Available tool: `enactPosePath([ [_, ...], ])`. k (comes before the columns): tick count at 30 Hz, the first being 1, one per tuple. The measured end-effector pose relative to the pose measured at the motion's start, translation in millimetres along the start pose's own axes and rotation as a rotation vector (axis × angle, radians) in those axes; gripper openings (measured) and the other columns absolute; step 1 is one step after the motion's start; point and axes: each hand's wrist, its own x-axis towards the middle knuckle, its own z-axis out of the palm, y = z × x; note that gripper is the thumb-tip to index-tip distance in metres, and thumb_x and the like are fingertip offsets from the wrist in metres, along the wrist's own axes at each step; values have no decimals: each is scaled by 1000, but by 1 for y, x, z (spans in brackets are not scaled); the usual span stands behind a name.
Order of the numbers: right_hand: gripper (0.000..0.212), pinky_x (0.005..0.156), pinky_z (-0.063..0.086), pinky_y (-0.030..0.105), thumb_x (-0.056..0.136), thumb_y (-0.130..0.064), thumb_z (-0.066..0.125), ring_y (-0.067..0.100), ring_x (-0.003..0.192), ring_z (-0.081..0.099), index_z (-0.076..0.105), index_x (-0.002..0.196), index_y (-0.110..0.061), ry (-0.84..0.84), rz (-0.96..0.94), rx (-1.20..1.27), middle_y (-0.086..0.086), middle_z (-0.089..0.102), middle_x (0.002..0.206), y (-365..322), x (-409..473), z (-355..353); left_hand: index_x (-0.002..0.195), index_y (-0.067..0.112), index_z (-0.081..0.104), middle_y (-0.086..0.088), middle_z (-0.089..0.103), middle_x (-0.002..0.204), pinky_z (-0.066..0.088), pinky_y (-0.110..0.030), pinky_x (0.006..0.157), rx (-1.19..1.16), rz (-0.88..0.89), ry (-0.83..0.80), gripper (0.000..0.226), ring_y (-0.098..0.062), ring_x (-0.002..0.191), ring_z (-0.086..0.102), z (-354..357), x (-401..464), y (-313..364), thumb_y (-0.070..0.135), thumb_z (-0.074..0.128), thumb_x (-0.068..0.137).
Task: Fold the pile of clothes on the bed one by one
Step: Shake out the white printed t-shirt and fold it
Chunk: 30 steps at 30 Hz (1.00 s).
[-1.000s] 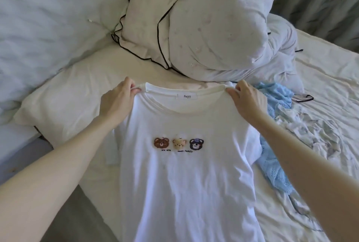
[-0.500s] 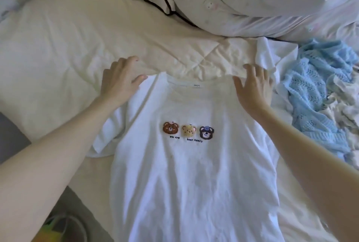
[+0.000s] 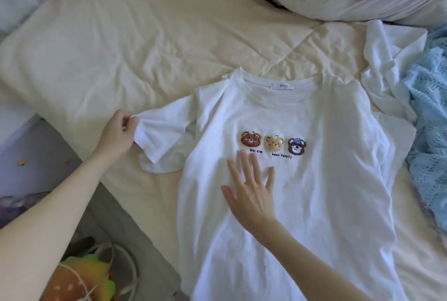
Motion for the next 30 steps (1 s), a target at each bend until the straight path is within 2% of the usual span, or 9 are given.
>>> enactPosePath([
  [3, 61, 110, 7, 62, 98, -48, 34, 23, 146, -11, 9, 151, -30, -102, 49, -21, 0, -8, 159, 4, 3, 14, 87, 15, 48, -3, 50, 78, 49, -37, 66, -238, -81, 267, 12, -21, 81, 51, -30, 19, -2, 17, 44, 98],
  [6, 59, 111, 7, 61, 98, -51, 28, 20, 145, -16, 5, 149, -34, -143, 80, -68, -2, -14, 158, 2, 7, 16, 76, 25, 49, 7, 46, 72, 47, -20, 52, -373, -123, 370, 21, -6, 64, 47, -54, 36, -1, 22, 46, 97],
  [9, 59, 111, 6, 60, 98, -49, 28, 20, 145, -18, 4, 149, -34, -144, 128, -81, -3, -16, 158, -4, 8, 15, 95, 15, 52, 6, 54, 81, 50, -26, 62, -520, -211, 239, 19, -8, 73, 56, -51, 40, -4, 33, 52, 96],
  [12, 59, 113, 3, 56, 98, -47, 30, 20, 145, -16, 6, 150, -32, -107, 217, 31, -3, -12, 159, -20, 8, 13, 88, 16, 59, -1, 65, 85, 58, -29, 60, -772, -366, 8, 26, -13, 74, 67, -31, 16, -19, 41, 54, 93],
  [17, 60, 114, -5, 52, 98, -47, 30, 15, 145, -16, 7, 151, -33, 2, 275, 155, -4, -7, 160, -62, 7, 23, 82, 13, 62, 3, 60, 66, 44, -21, 50, -613, -486, -64, 23, -9, 51, 53, 5, -43, -43, 35, 64, 89],
  [21, 56, 115, -8, 51, 99, -43, 24, 8, 141, -22, 6, 151, -32, -3, 307, 241, -5, -6, 160, -81, -6, 40, 74, 11, 60, -4, 57, 65, 45, -20, 46, -731, -617, -126, 18, -7, 45, 54, 20, -71, -45, 16, 61, 91],
  [23, 55, 115, -6, 52, 100, -41, 26, 8, 141, -22, 7, 151, -32, -5, 341, 255, -4, -6, 160, -81, -12, 45, 74, 8, 59, -5, 58, 66, 46, -21, 49, -790, -629, -69, 20, -8, 46, 54, 14, -70, -47, 9, 55, 94],
  [27, 55, 116, 1, 52, 101, -35, 31, 15, 146, -10, 10, 151, -30, -28, 353, 163, 0, 1, 160, -68, -20, 43, 77, 7, 54, 0, 54, 61, 41, -17, 50, -728, -541, 241, 18, -2, 44, 47, -24, -45, -71, 5, 51, 95],
  [30, 56, 116, 6, 48, 101, -35, 32, 19, 147, -5, 9, 151, -29, -64, 327, 111, 2, 2, 160, -61, -20, 38, 87, 6, 56, -3, 55, 69, 47, -16, 56, -639, -462, 217, 8, -7, 53, 51, -38, -37, -86, 9, 53, 95],
])
